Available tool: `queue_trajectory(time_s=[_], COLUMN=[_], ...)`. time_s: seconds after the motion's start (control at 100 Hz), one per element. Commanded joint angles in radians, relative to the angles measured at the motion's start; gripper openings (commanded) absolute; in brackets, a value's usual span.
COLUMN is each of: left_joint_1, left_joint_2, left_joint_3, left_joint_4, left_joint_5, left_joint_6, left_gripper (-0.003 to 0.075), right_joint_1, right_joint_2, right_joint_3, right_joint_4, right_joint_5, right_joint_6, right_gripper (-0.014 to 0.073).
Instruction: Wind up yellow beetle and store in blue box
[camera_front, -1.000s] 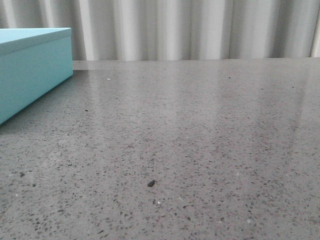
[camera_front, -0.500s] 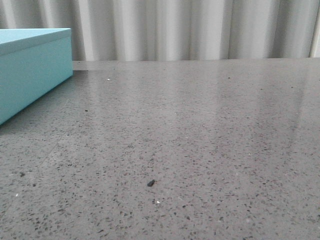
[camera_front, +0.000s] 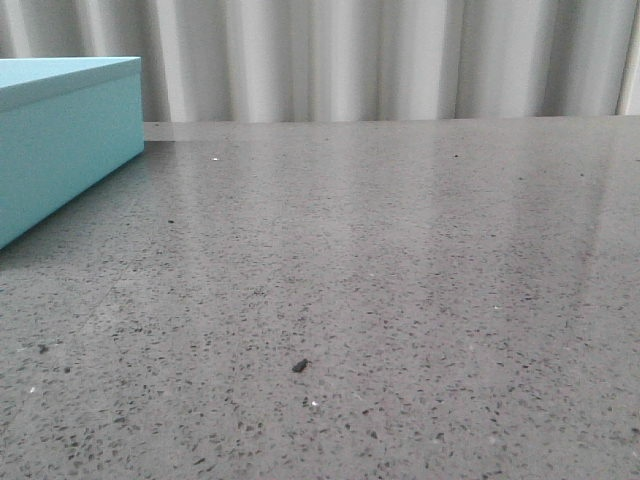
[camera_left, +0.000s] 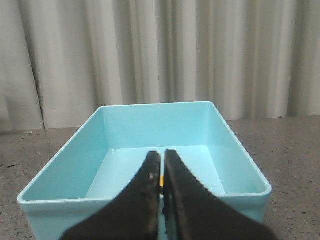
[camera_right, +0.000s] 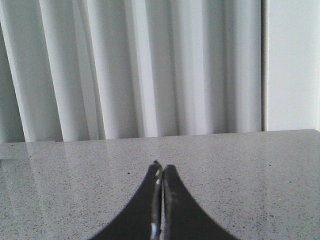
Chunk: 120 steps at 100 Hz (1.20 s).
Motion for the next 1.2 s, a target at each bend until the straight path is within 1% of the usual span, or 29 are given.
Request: queue_trajectory(time_s=[0.0,0.22,0.29,0.41,0.5,0.53,0.6,0.69,0.76,0.96,1.01,1.19], left_joint_1=[0.000,0.000,0.000,0.000,0.000,0.000,0.000,0.000,0.000,0.000,0.000,0.000], left_joint_2=[0.013,0.013,0.013,0.013,0.013,0.013,0.013,0.013,0.013,0.013,0.013,0.013], left_joint_3=[-0.024,-0.024,-0.024,-0.024,-0.024,-0.024,-0.024,-0.024,-0.024,-0.024,-0.024,-0.021], left_joint_4=[-0.008,0.010,0.010,0.010,0.010,0.010,0.010,0.010,0.010,0.010,0.010,0.010], left_joint_5=[-0.078,-0.078,-0.078,-0.078,-0.078,-0.078,-0.078,-0.078,-0.078,-0.078,-0.078,-0.073], left_joint_6=[-0.013,-0.013,-0.013,-0.013,-0.013,-0.013,-0.013,-0.013,-0.013,-0.013,-0.013,-0.013], left_gripper=[-0.0021,-0.0021,-0.0021,-0.0021,-0.0021,-0.0021,-0.0021,-0.0021,-0.0021,-0.0021,-0.0021,-0.0021], right_joint_1=[-0.004,-0.004,-0.004,-0.004,-0.004,-0.004,-0.004,-0.004,-0.004,-0.004,-0.004,-0.004], right_joint_2=[0.003,0.003,0.003,0.003,-0.010,-0.028,-0.078,-0.185,-0.277,-0.537,-0.552,-0.543], right_joint_3=[-0.023,-0.044,-0.084,-0.188,-0.234,-0.239,-0.241,-0.241,-0.241,-0.241,-0.241,-0.242], right_joint_4=[0.001,0.001,0.001,-0.016,-0.079,-0.098,-0.098,-0.098,-0.098,-0.098,-0.105,-0.105], right_joint_5=[-0.070,0.038,0.116,0.296,0.336,0.336,0.362,0.501,0.581,0.713,0.739,0.740], right_joint_6=[-0.012,-0.012,-0.012,-0.012,-0.012,-0.012,-0.012,-0.012,-0.012,-0.012,-0.012,-0.012], right_gripper=[-0.0061,-0.0061,-0.0061,-0.0061,-0.0061,-0.0061,-0.0061,-0.0061,-0.0061,-0.0061,-0.0061,-0.0061])
